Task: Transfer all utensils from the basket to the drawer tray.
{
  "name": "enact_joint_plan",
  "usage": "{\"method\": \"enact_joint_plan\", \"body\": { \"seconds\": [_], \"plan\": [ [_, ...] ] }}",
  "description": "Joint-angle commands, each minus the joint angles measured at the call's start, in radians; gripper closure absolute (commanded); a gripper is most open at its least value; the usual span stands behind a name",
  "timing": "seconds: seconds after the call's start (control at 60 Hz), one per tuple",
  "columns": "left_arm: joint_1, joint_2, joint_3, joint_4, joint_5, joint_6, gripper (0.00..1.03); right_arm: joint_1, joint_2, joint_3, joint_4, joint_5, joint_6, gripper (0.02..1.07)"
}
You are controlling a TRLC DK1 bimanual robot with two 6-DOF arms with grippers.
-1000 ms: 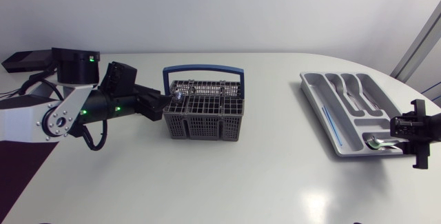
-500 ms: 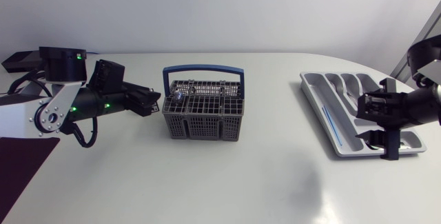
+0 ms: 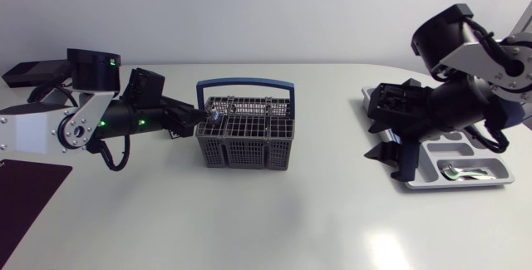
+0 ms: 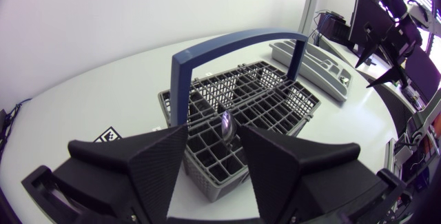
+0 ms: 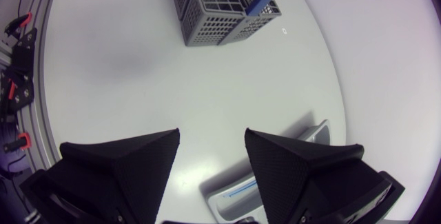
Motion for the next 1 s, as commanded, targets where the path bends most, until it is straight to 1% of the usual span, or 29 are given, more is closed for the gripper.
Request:
{"method": "enact_joint_plan", "body": {
  "seconds": [0.0, 0.067, 0.167, 0.317, 0.383, 0.467, 0.567, 0.65, 0.983],
  "plan": [
    [0.000, 0.027, 0.029, -0.006, 0.007, -0.014, 0.49, 0.038, 0.043, 0.052, -0.026, -0.020, 0.115, 0.37],
    [0.015, 0.034, 0.029, -0.006, 0.007, -0.014, 0.49, 0.062, 0.063, 0.082, -0.038, -0.044, 0.166, 0.37],
    [0.058, 0.037, 0.029, -0.006, 0.009, -0.009, 0.49, 0.098, 0.091, 0.118, -0.038, -0.067, 0.235, 0.37],
    [0.147, 0.048, 0.029, -0.009, 0.040, -0.003, 0.50, 0.154, 0.137, 0.162, -0.032, -0.080, 0.347, 0.37],
    [0.170, 0.062, 0.029, -0.009, 0.040, 0.008, 0.53, 0.183, 0.157, 0.182, -0.026, -0.080, 0.397, 0.37],
    [0.181, 0.111, 0.036, -0.017, 0.040, 0.018, 0.53, 0.222, 0.183, 0.205, -0.018, -0.081, 0.450, 0.37],
    [0.170, 0.168, 0.040, -0.028, 0.040, 0.037, 0.53, 0.259, 0.223, 0.242, -0.007, -0.080, 0.526, 0.37],
    [0.146, 0.186, 0.040, -0.029, 0.040, 0.038, 0.53, 0.283, 0.252, 0.276, -0.006, -0.078, 0.583, 0.37],
    [-0.006, 0.162, 0.031, -0.063, 0.040, 0.037, 0.53, 0.318, 0.315, 0.345, -0.003, -0.078, 0.709, 0.37]
  ]
}}
